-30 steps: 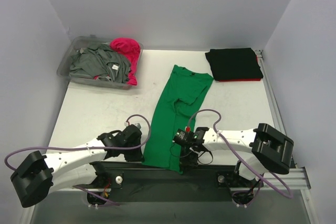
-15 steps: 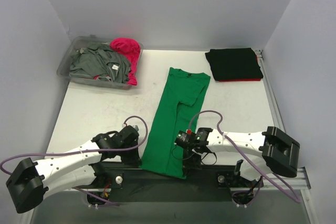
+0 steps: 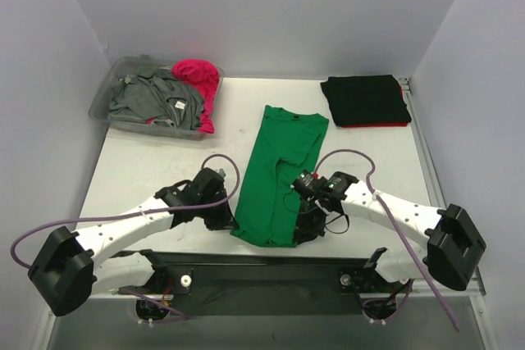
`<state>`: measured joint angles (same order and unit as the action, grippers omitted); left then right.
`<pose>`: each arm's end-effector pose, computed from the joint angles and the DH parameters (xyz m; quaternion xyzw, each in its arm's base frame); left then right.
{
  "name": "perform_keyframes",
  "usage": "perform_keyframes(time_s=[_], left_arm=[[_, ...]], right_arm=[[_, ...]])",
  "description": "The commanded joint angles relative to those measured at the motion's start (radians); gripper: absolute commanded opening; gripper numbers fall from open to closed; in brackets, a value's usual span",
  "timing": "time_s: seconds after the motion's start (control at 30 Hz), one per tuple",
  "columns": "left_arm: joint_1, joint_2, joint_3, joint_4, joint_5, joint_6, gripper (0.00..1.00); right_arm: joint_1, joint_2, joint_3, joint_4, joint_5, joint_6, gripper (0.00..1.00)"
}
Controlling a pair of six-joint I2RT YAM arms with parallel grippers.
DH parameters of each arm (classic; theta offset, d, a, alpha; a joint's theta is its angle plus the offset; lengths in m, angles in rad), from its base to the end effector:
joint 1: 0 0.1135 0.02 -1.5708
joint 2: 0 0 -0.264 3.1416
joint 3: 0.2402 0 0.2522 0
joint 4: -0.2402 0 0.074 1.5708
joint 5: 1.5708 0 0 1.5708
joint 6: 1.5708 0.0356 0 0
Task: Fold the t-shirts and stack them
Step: Grab the bottom of the folded rectangular tshirt with both arms, then fold the folded rectangular tshirt in 1/3 of the way
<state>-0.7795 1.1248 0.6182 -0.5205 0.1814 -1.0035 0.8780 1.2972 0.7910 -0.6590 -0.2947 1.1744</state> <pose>0.1419 -0.1492 0.1920 -0.0830 0.9560 -0.2629 0.1001 0.1419 0.1871 0.2021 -0.1138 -0.9626 -0.2449 0.0198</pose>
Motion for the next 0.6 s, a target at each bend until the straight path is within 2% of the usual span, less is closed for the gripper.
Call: perform_keyframes(time_s=[0.0,0.37,0.57], left_arm=[[0.055,0.07,0.093,0.125,0.05,0.048,0.0],[0.177,0.334,0.317,0.214,0.108,0.134,0.0],[0.246,0.476,0.431,0.249,0.138,0.157,0.0]], right_arm=[[-0.077,0.039,0.086,-0.079,0.043,-0.114,0.0],[-0.361,0.2,0.307,-0.11,-0.004,-0.341,0.0],[-0.467,0.332,0.404,-0.119,-0.041,-0.45,0.0]])
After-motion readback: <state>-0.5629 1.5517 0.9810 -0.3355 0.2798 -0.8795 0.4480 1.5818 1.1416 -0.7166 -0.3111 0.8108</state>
